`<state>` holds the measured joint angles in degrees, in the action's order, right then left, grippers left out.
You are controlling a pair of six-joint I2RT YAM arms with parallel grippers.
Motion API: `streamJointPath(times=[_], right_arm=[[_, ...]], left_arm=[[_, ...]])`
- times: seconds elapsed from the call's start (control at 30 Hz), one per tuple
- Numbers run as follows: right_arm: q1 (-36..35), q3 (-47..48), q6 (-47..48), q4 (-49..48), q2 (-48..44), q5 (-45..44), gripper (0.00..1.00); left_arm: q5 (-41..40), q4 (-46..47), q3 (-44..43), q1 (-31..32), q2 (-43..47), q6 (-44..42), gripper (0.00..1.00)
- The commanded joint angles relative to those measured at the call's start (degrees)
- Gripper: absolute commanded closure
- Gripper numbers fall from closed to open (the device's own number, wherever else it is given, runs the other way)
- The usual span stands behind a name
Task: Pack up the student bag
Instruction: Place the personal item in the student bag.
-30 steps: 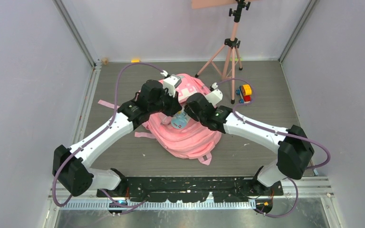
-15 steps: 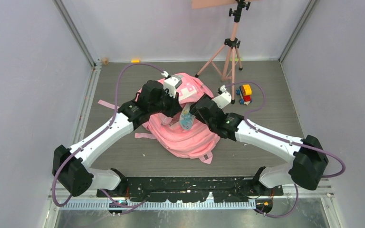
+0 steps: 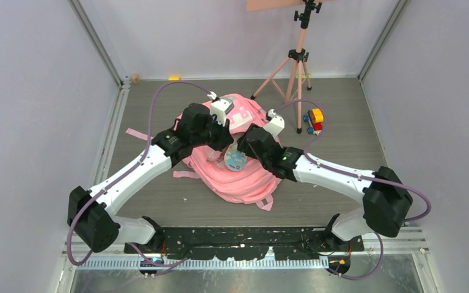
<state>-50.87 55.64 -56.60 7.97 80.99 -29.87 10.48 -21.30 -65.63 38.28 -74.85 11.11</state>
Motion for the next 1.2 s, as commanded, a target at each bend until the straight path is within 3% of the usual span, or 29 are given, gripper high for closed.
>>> streamJointPath(times=[0.0,0.2,0.5,0.7,0.93,1.17], right_arm=[[-1.4,2.1,5.2,-7.0,4.8,-0.1,0.49],[-1.6,4.1,0.1,-1.3,9.9,-12.0,0.58],[-1.7,6.6,2.7,-2.1,9.9,-14.9,0.44],[-1.7,3.8,3.0,2.4,3.8,-12.1,0.37],[-1.7,-1.7,-2.4,7.0,-6.0,-4.2,0.37],[-2.4,-1.7,-6.0,6.4,-5.5,2.5,0.44]], left_arm=[[2.9,3.6,-2.0,0.3,3.0,-0.5,1.00],[3.1,4.3,-1.5,0.3,3.9,-0.7,1.00],[2.5,4.5,-1.3,0.3,3.6,0.1,1.00],[-0.1,4.1,-1.1,0.3,3.8,0.1,1.00],[-1.0,3.6,-1.3,0.3,3.8,-0.7,1.00],[-0.8,3.5,-1.4,0.3,3.7,-0.6,1.00]])
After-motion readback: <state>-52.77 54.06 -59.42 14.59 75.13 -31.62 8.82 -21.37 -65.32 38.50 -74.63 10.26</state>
